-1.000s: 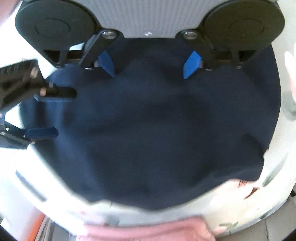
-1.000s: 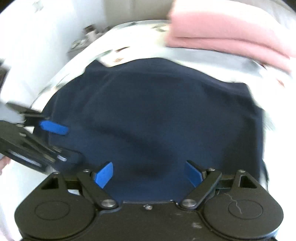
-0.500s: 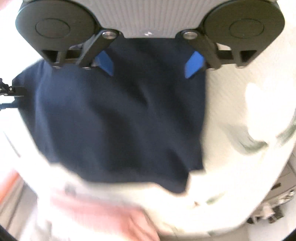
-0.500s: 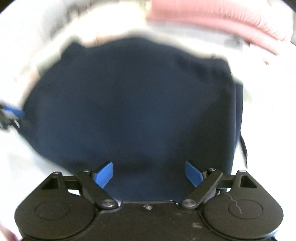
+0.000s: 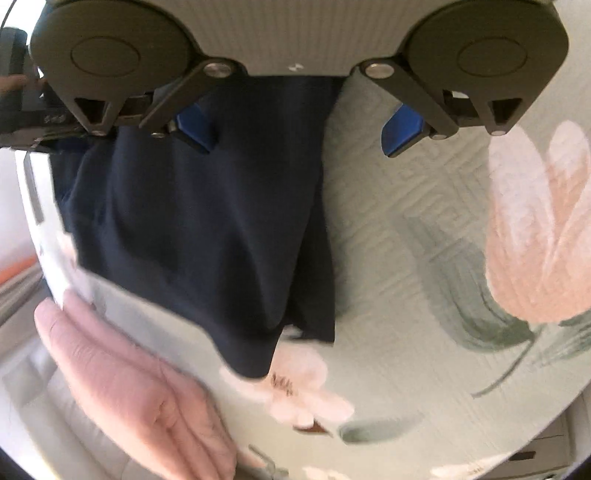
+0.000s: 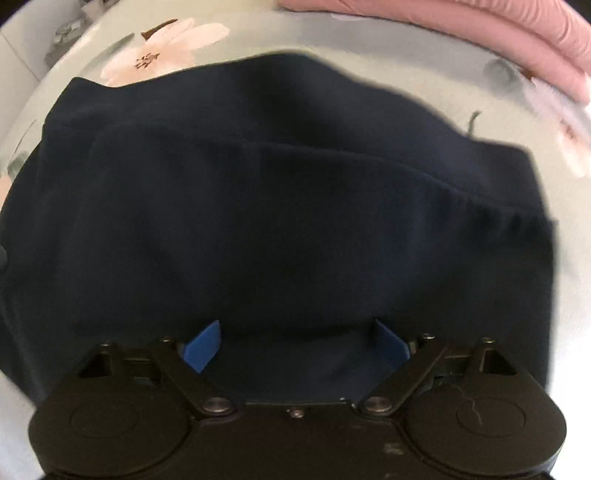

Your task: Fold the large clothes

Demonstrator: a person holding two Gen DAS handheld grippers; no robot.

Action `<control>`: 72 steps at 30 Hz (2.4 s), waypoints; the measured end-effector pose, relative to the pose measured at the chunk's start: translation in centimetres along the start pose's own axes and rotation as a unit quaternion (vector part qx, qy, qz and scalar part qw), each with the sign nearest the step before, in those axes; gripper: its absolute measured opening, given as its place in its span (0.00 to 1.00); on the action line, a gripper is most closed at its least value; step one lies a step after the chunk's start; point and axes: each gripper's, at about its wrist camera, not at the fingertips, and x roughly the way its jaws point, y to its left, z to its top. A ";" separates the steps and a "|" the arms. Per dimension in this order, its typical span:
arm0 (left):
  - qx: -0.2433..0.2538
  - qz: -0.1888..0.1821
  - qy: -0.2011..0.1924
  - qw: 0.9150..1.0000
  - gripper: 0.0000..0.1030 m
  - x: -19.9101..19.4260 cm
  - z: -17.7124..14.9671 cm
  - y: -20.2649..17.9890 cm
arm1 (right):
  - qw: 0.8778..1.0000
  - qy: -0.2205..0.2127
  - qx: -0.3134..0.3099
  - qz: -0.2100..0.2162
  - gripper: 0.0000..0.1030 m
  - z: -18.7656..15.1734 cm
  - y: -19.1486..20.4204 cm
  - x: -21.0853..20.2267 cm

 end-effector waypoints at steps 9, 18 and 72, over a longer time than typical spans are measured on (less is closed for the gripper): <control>0.020 -0.091 0.002 0.996 1.00 2.1 1.4 0.4 | 1.000 0.016 -0.009 0.011 1.00 0.9 -1.2 1.6; 0.059 -0.095 0.019 0.994 1.00 3.5 1.0 -2.0 | 0.999 0.039 -0.013 0.023 1.00 2.6 -3.0 1.9; 0.200 -0.005 -0.037 0.979 0.66 4.0 -10.0 -40.3 | 0.901 -0.225 0.318 0.191 0.97 -13.8 -30.3 -13.6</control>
